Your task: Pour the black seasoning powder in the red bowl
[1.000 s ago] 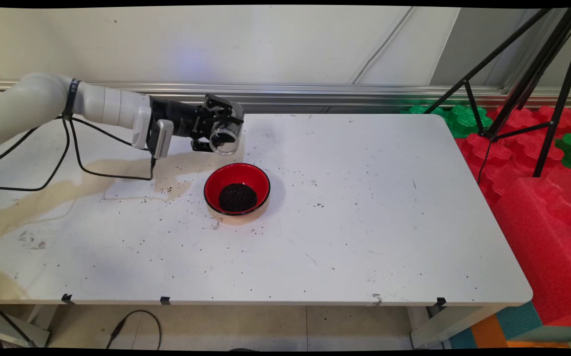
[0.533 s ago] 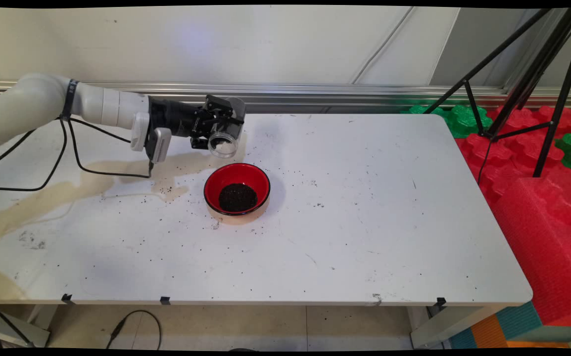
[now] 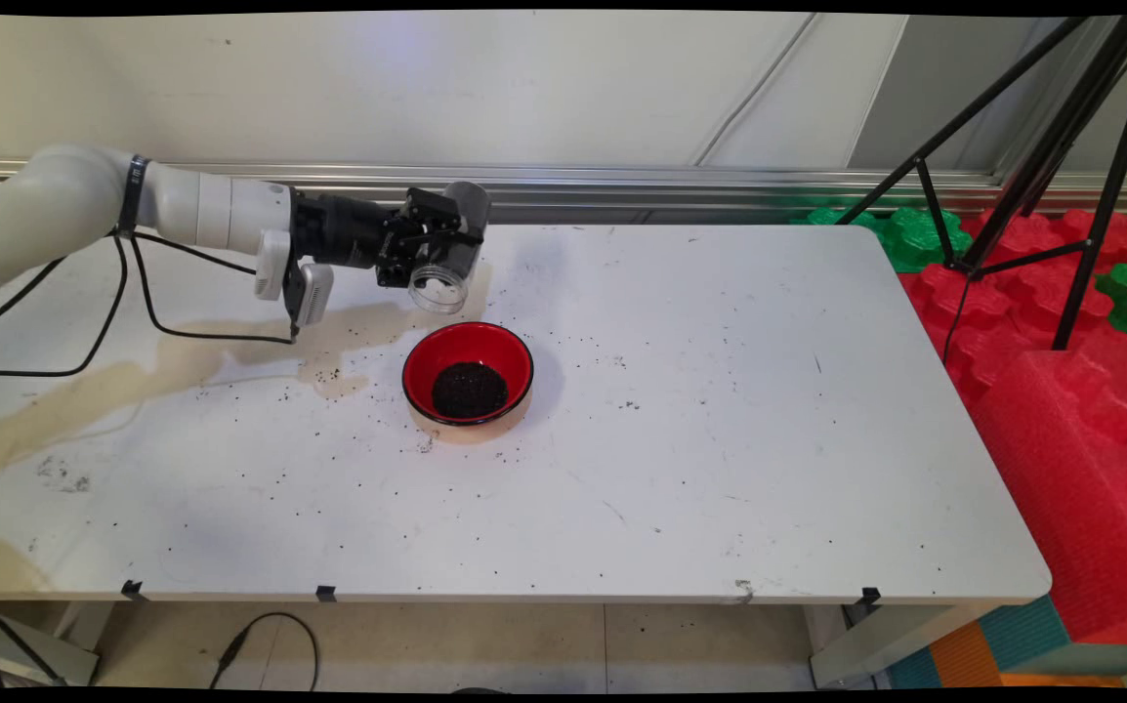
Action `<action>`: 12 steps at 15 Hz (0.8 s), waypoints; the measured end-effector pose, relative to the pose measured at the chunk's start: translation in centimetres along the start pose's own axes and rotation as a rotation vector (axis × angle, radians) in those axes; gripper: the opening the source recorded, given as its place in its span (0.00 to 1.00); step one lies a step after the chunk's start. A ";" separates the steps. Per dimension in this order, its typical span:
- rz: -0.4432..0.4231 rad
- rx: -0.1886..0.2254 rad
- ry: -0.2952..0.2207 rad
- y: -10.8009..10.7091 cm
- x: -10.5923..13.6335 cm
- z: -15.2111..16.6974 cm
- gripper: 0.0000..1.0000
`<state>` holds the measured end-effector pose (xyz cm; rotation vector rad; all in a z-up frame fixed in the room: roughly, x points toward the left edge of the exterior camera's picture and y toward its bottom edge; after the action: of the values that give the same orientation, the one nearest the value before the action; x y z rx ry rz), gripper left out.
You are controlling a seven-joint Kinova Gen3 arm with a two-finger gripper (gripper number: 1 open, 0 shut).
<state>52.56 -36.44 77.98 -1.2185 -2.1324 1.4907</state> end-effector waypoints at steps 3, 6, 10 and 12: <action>0.034 0.010 -0.002 -0.2 0.1 -0.1 0.00; 0.070 0.021 -0.007 -0.5 0.3 -0.1 0.00; 0.118 0.037 -0.012 -0.9 0.4 -0.1 0.00; 0.140 0.045 -0.013 -1.1 0.5 -0.1 0.00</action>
<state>51.74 -36.12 78.82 -1.3712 -2.0478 1.5986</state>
